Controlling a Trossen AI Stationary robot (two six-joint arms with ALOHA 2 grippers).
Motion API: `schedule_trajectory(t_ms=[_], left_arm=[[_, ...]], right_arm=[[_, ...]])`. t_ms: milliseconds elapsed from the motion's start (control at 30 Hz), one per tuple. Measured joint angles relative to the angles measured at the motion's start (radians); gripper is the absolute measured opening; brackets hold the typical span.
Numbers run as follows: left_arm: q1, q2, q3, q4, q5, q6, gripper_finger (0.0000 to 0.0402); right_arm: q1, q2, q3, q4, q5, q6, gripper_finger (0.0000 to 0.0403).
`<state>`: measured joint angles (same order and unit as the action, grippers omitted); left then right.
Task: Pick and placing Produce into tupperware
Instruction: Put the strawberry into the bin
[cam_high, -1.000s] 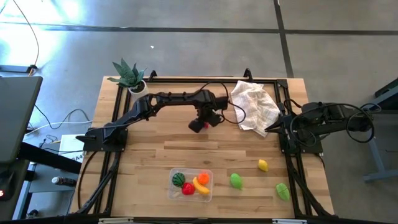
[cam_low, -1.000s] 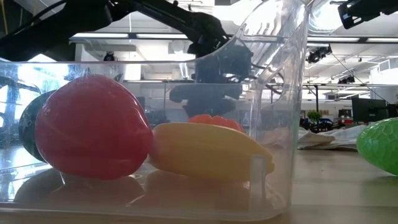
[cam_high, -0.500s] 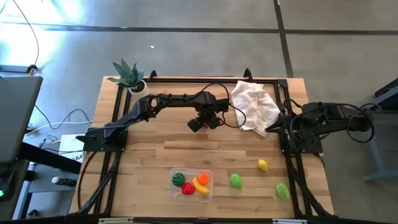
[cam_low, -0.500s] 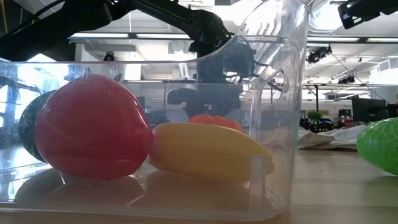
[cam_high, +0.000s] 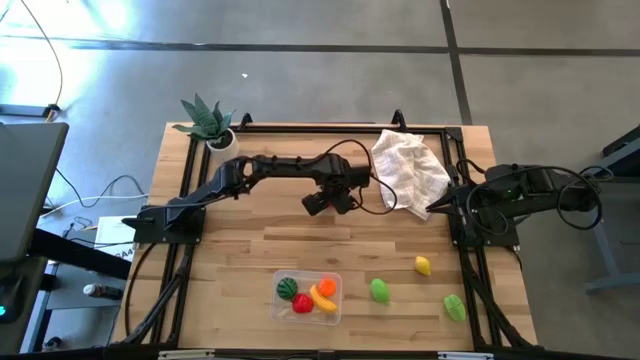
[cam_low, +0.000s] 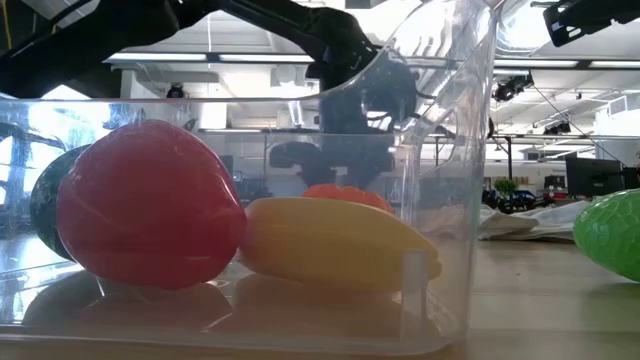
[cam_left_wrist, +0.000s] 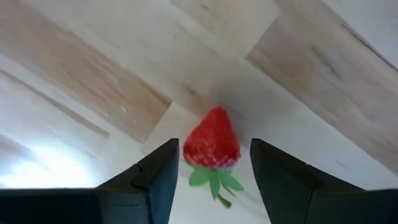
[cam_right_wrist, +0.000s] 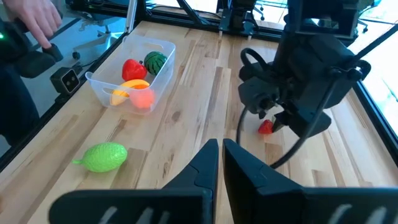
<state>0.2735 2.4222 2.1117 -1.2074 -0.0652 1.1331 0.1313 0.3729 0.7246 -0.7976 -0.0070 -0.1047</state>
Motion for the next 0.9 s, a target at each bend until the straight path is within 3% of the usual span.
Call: schedule_trajectory(t_ms=[900], left_arm=[[-0.018, 0.014, 0.0, 0.005, -0.007, 0.04, 0.0188]], right_arm=[[0.0, 0.0, 0.0, 0.0, 0.0, 0.0, 0.0016]])
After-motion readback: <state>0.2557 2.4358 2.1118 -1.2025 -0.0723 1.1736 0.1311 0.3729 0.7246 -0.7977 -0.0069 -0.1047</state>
